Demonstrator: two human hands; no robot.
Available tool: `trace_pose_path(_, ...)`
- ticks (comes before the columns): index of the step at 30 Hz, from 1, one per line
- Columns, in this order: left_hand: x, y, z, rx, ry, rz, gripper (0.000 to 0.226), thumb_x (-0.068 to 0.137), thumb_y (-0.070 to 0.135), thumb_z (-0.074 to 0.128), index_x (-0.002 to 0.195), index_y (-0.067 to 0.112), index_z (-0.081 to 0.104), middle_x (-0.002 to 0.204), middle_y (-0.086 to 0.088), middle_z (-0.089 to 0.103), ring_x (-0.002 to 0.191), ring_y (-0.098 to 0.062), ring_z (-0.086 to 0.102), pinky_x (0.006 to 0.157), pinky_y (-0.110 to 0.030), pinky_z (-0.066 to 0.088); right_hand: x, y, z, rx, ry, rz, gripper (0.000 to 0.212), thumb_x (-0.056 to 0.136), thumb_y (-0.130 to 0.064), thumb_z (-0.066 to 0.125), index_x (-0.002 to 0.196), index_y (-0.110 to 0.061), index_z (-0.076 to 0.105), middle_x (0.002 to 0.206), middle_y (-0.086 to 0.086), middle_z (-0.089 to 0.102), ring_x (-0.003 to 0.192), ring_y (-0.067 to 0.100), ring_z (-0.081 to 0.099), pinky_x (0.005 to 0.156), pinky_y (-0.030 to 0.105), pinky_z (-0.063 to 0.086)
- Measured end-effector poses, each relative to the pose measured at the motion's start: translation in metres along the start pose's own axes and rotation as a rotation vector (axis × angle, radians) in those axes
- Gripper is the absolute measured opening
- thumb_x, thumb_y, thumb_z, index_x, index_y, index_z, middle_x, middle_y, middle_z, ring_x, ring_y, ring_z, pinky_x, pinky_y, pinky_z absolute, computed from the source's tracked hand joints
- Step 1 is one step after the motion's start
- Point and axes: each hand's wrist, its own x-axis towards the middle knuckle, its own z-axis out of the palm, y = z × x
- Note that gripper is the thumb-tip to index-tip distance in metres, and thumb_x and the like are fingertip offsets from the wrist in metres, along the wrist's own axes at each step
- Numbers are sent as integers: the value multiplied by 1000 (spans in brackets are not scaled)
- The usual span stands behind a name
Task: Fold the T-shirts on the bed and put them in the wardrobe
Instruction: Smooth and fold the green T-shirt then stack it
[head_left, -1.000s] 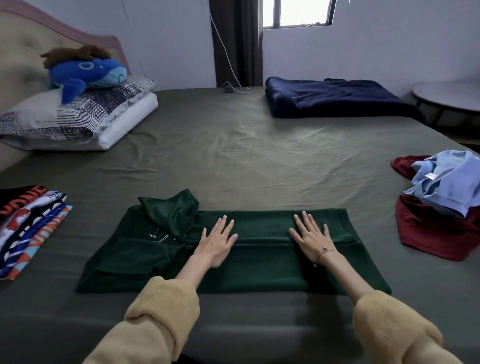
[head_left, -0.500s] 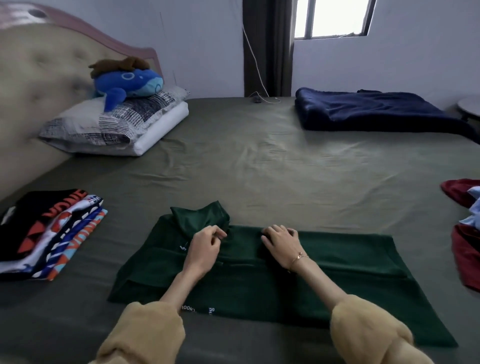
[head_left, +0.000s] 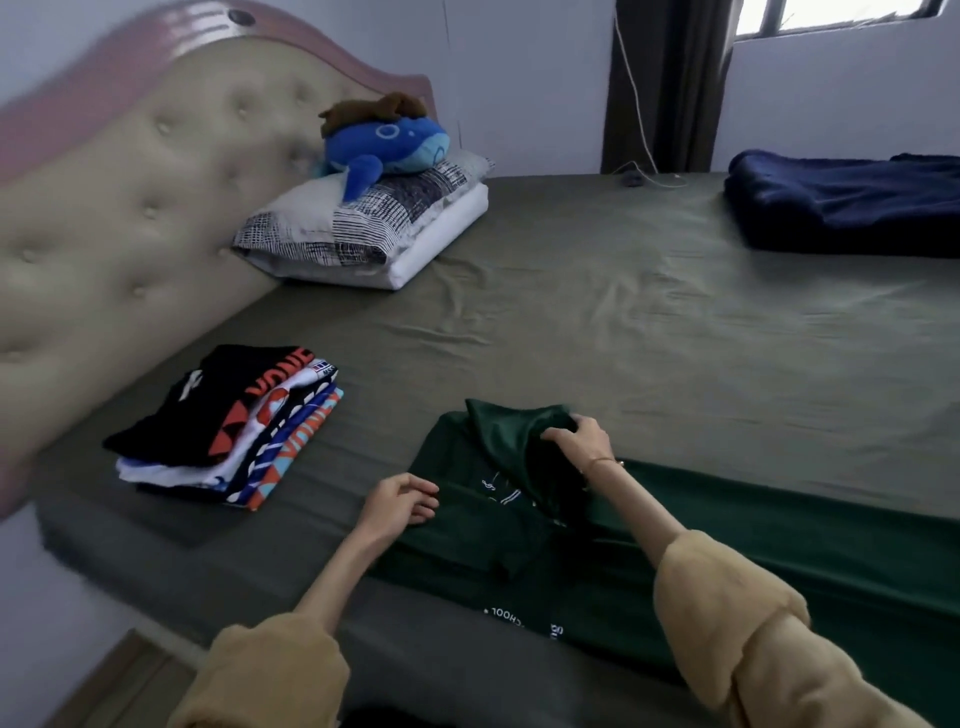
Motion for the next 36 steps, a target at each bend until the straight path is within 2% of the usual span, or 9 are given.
trace_pose_path(4, 2, 2, -4, -112, -45, -117, 33, 104, 11, 30, 89, 1, 58, 58, -2, 63, 43, -2, 59, 48, -12, 48, -15, -10, 9, 123, -241, -203, 45, 71, -20, 72, 113, -15, 57, 116, 4, 58, 106, 19, 55, 85, 21, 45)
trace_pose_path(9, 0, 14, -8, -188, -92, -253, 62, 102, 46, 14, 84, 5, 58, 77, -15, 60, 69, -20, 57, 62, -23, 48, -45, -13, 18, -325, -525, -495, 25, 68, -13, 66, 69, -26, 44, 88, 1, 58, 88, 12, 53, 77, 27, 40)
trace_pose_path(12, 3, 16, -7, -202, -93, -299, 63, 99, 54, 20, 95, 2, 56, 88, -17, 59, 83, -26, 58, 75, -30, 48, -57, -4, 25, -405, -641, -568, 29, 69, -6, 64, 65, -22, 40, 114, 4, 64, 117, 0, 48, 92, 20, 40)
trace_pose_path(16, 5, 16, -3, -96, -103, -298, 51, 95, 47, 43, 116, 2, 54, 102, -14, 58, 101, -24, 54, 85, -28, 43, -63, 8, 31, -478, -731, -608, 38, 72, 1, 64, 63, -23, 36, 128, -4, 57, 123, -6, 39, 93, 2, 24)
trace_pose_path(19, 6, 5, -3, -110, -58, -259, 25, 96, 20, 52, 113, 3, 59, 122, -16, 59, 110, -26, 55, 87, -28, 41, -65, 14, 34, -500, -725, -662, 39, 74, 4, 62, 64, -23, 35, 133, -6, 55, 126, -3, 41, 91, -8, 8)
trace_pose_path(24, 9, -9, -9, -255, -41, -275, 18, 98, 15, 41, 101, 13, 59, 124, -10, 59, 105, -17, 52, 90, -29, 36, -70, 21, 38, -610, -460, -914, 31, 68, -19, 72, 76, -27, 44, 118, -7, 53, 104, 8, 44, 95, 27, 36)
trace_pose_path(27, 11, -9, -7, -248, 8, -288, 15, 94, 15, 44, 89, 15, 58, 112, -8, 60, 103, -18, 52, 86, -29, 35, -72, 22, 40, -679, -333, -1014, 20, 78, -31, 68, 87, -20, 53, 101, -7, 50, 91, 7, 38, 79, 23, 29)
trace_pose_path(32, 14, -14, -3, -206, 138, -241, 5, 90, 12, 52, 85, 12, 53, 80, -4, 54, 70, -15, 49, 59, -26, 38, -76, 2, 42, -489, -382, -971, 26, 89, -25, 59, 78, -21, 36, 73, -7, 48, 68, 11, 41, 64, 24, 32)
trace_pose_path(36, 11, -19, -5, -158, 177, -141, 23, 91, 1, 53, 85, 17, 38, 86, -9, 48, 64, -12, 44, 51, -23, 39, -53, -14, 42, -495, -334, -854, 15, 94, -31, 53, 85, -19, 51, 76, 2, 61, 72, 21, 58, 71, 35, 44)
